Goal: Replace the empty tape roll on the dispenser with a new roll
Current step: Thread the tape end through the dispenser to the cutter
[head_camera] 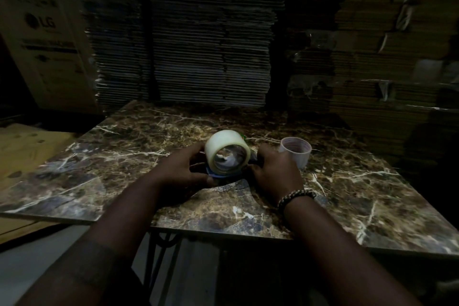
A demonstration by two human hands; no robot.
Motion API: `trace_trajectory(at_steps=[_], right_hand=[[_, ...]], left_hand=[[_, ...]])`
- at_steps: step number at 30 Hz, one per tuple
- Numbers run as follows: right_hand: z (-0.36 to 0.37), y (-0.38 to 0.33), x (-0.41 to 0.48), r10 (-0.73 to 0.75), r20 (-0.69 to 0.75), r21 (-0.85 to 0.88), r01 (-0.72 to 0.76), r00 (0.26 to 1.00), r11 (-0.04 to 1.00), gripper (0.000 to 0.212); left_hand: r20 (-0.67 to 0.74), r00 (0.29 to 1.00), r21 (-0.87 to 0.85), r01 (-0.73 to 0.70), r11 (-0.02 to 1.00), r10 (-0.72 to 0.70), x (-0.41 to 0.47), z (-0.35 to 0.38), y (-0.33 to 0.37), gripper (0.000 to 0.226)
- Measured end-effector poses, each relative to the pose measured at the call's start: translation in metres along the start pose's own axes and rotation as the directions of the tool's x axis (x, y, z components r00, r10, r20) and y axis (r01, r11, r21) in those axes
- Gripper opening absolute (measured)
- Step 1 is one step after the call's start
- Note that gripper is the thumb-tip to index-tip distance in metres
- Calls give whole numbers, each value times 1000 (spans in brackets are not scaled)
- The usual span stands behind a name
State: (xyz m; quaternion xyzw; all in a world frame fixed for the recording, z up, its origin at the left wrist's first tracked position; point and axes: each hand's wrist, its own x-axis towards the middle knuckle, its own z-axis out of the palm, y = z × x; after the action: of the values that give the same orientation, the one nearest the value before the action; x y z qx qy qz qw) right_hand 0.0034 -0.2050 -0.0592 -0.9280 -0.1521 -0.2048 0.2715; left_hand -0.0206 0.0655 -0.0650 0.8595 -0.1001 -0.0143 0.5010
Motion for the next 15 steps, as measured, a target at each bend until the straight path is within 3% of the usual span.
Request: trace_trajectory(at_steps=[5,15], right_hand=[[-2,-2,-2,-23,17,-25,23,1000,999,34],[-3,-5,-4,-22,-5,-24,22,1000,999,36]], left_hand=[[-66,998,63,7,998,-3,0,1,4,67],[-92,996,151,15,988,-1,1,1,6,70]])
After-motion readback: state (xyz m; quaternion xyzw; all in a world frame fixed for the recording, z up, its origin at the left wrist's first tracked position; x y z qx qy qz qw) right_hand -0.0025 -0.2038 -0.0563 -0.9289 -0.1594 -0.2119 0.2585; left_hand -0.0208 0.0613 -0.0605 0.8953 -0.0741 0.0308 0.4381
